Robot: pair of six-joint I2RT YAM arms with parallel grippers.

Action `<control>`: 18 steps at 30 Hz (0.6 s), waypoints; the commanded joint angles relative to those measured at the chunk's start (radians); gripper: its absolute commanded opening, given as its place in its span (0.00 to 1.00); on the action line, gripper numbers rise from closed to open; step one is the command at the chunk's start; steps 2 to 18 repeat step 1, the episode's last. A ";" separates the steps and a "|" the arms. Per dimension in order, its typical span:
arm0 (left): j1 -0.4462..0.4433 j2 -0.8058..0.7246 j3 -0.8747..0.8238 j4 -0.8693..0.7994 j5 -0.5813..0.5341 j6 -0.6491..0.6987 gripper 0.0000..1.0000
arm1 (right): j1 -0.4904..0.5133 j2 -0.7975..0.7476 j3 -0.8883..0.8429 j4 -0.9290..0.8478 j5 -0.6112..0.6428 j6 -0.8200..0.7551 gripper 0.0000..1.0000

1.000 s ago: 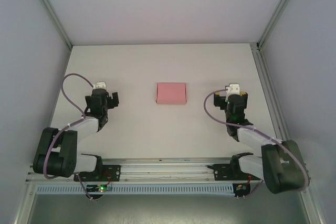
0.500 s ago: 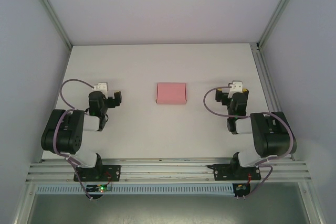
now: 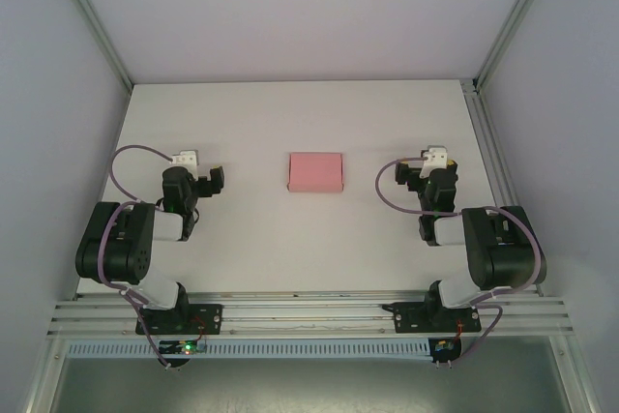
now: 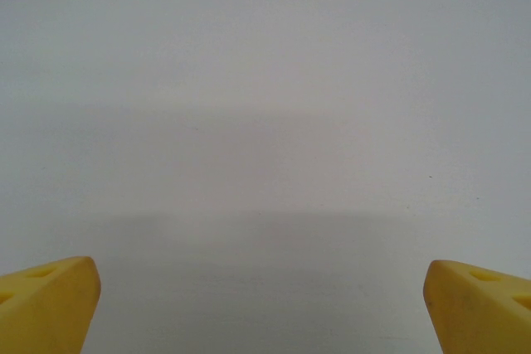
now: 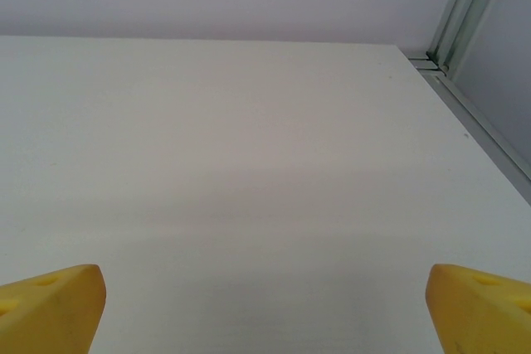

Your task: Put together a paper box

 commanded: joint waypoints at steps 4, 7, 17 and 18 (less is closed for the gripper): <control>0.006 -0.016 0.012 0.024 0.004 0.002 1.00 | -0.001 -0.008 0.014 0.014 -0.022 0.011 0.98; 0.006 -0.016 0.012 0.024 0.004 0.002 1.00 | -0.001 -0.008 0.014 0.014 -0.022 0.011 0.98; 0.006 -0.016 0.012 0.024 0.004 0.002 1.00 | -0.001 -0.008 0.014 0.014 -0.022 0.011 0.98; 0.006 -0.016 0.012 0.024 0.004 0.002 1.00 | -0.001 -0.008 0.014 0.014 -0.022 0.011 0.98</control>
